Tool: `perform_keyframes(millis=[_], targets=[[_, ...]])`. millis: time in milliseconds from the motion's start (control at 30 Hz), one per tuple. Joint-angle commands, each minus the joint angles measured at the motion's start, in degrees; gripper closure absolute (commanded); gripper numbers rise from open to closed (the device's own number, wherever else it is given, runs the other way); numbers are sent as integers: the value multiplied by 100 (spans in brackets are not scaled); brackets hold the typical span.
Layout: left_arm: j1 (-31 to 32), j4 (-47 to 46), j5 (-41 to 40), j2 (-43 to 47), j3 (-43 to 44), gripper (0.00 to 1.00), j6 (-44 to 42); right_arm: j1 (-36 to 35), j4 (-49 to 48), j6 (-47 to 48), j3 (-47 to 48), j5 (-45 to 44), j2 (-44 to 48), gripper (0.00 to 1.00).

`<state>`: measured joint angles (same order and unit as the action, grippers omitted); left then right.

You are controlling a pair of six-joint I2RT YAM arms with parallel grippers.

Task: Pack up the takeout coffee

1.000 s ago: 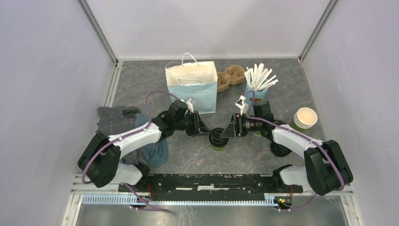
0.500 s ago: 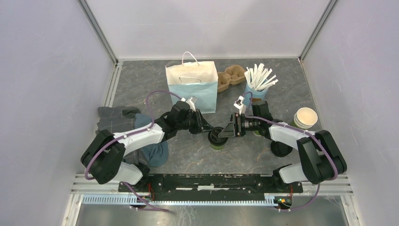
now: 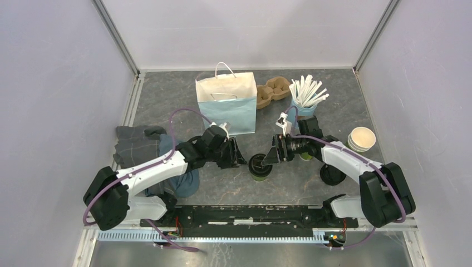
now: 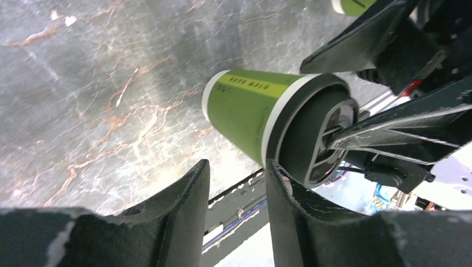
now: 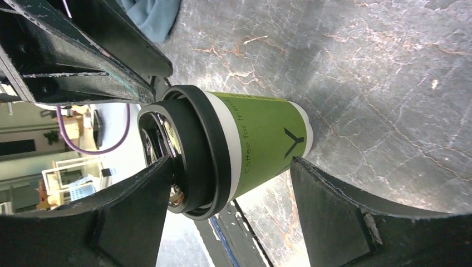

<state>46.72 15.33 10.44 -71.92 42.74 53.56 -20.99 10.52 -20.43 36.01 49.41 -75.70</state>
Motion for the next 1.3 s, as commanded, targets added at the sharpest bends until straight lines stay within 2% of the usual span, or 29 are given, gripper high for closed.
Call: perform_keyframes(millis=[0,133,267,333,400,467,533,667,900,1000,1100,1200,1267], targets=[[13,814,-15,110,349,50,-273,1,1179,993,390,-577,-150,17],[13,641,167,135,339,45,-197,-2,1400,996,796,-417,-66,13],[13,360,316,285,350,35,-108,2,1339,905,779,-245,0,12],[13,240,379,345,380,31,-84,4,1229,816,692,-227,7,14],[13,152,450,371,420,30,-78,8,1092,592,595,-113,-1,19],[13,79,534,380,425,28,-53,4,788,214,421,68,76,26],[21,-55,700,348,381,28,5,-8,413,-200,220,130,278,27],[107,-260,865,144,405,34,83,-63,-25,-1050,-160,-98,554,35],[212,99,685,-146,650,34,11,-651,-1432,-2761,-717,-951,1034,32],[215,355,572,-226,731,36,-87,-686,-1402,-2730,-677,-935,975,26],[223,516,575,-322,801,41,-181,-598,-709,-2047,-365,-951,947,18],[261,524,633,-325,783,42,-203,-202,-669,-1813,-467,-614,1084,16],[291,513,677,-300,782,38,-242,97,-716,-1718,-594,-313,1170,15]])
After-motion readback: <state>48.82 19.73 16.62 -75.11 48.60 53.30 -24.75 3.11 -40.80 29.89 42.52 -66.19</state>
